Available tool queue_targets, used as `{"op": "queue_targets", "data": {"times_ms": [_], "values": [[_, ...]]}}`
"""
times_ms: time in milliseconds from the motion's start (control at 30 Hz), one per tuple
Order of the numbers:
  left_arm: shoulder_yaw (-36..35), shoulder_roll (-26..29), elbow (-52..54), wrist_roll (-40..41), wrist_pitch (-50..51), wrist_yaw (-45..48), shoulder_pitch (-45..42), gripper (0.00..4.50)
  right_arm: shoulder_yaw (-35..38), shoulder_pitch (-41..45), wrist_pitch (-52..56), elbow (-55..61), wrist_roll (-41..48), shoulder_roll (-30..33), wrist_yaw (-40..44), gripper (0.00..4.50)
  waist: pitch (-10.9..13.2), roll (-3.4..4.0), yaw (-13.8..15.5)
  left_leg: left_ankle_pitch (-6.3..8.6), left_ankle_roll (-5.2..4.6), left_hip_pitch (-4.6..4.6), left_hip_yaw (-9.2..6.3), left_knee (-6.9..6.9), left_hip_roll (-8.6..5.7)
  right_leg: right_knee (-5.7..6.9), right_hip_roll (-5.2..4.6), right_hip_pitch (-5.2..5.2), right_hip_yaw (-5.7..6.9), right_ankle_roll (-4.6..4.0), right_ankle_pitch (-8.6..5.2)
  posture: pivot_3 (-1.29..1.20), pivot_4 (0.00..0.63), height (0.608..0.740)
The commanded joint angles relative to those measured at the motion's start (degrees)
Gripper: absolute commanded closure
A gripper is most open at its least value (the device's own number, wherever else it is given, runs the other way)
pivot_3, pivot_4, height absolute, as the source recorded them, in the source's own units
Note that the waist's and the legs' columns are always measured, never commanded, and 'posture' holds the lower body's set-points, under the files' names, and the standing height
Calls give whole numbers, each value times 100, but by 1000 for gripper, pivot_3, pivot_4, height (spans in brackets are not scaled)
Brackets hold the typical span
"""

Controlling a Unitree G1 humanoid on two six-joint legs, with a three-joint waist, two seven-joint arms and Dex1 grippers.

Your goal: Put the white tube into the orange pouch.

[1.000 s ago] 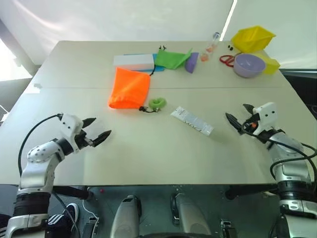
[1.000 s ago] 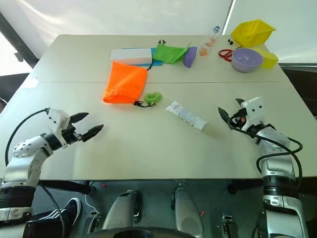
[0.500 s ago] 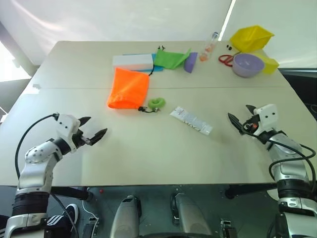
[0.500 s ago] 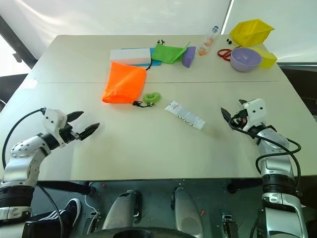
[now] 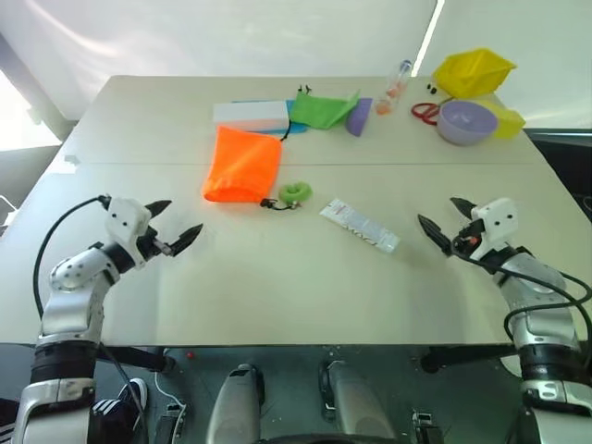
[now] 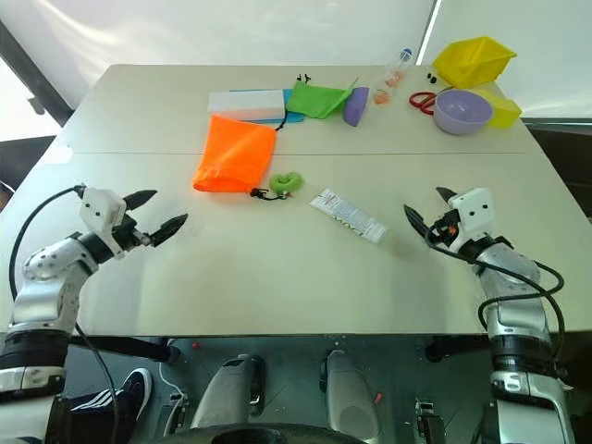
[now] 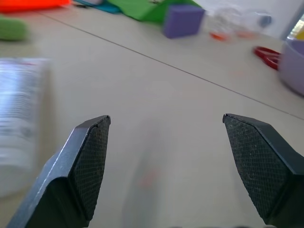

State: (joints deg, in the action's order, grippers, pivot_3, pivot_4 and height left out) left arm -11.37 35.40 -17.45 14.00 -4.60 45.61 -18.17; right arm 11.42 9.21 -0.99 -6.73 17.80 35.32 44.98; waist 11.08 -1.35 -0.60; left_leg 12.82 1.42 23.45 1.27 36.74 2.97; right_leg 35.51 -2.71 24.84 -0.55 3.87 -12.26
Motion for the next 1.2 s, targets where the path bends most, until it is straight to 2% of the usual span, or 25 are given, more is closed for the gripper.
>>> {"op": "queue_targets", "data": {"times_ms": [33, 133, 333, 567, 767, 900, 1100, 1133, 1200], "values": [[238, -68, -321, -515, -640, -347, -533, 0, -316, -258, 528, 1405, 540, 129, 516, 552, 1, 1, 1, 0, 0, 0, -1, 0, 0, 1, 0, 0, 0, 2, 1, 0, 150, 740], [672, -130, -1029, -1191, -1186, -673, -1113, 0, -751, -322, 871, 2018, 419, 144, 584, 552, 1, 1, 2, 0, 0, 0, -1, 11, 0, 1, 0, -2, 0, 23, 2, 0, 150, 740], [1283, -214, -2417, -2171, -1904, -1459, -2014, 0, -1105, -166, 959, 2135, -12, -256, 37, 552, -1, -1, -5, 1, 2, 1, 8, 24, -1, -13, -4, -8, -4, 30, 7, 0, 150, 740], [1559, -439, -3452, -2603, -2278, -2190, -2641, 0, -1208, -336, 1183, 2426, 67, -334, -70, 552, -1, -2, 23, 1, 1, 13, 9, 9, -2, -14, -2, 4, -3, 26, 16, 0, 150, 740], [1680, -714, -3952, -2681, -2309, -2382, -2912, 0, -1388, -413, 1250, 2592, -4, -454, -165, 552, 0, -2, -6, 1, 1, 13, 10, 15, -2, -14, -1, 3, -3, 33, 17, 0, 150, 740], [1705, -779, -4103, -2694, -2270, -2451, -3015, 1157, -1401, -374, 1248, 2578, -30, -494, -227, 510, 0, -3, -5, 1, 1, 13, 10, 20, -2, -14, -1, 3, -4, 40, 17, 0, 150, 740], [1705, -729, -4111, -2692, -2220, -2384, -2987, 4236, -1276, -353, 1200, 2483, -42, -464, -256, 510, 0, -3, 2, 1, 1, 13, 10, 18, -2, -15, -1, 2, -4, 34, 21, 0, 150, 740], [1697, -717, -4107, -2684, -2213, -2370, -2977, 4447, -1279, -354, 1203, 2490, -42, -469, -262, 510, 0, -3, 2, 1, 1, 14, 10, 18, -2, -15, -1, 2, -4, 34, 21, 0, 150, 740], [1638, -705, -3956, -2532, -2136, -2107, -2880, 4447, -1269, -327, 1177, 2453, -60, -491, -306, 510, 0, -3, 0, 1, 1, 14, 10, 18, -2, -15, -1, 2, -3, 34, 21, 0, 150, 740]]}}
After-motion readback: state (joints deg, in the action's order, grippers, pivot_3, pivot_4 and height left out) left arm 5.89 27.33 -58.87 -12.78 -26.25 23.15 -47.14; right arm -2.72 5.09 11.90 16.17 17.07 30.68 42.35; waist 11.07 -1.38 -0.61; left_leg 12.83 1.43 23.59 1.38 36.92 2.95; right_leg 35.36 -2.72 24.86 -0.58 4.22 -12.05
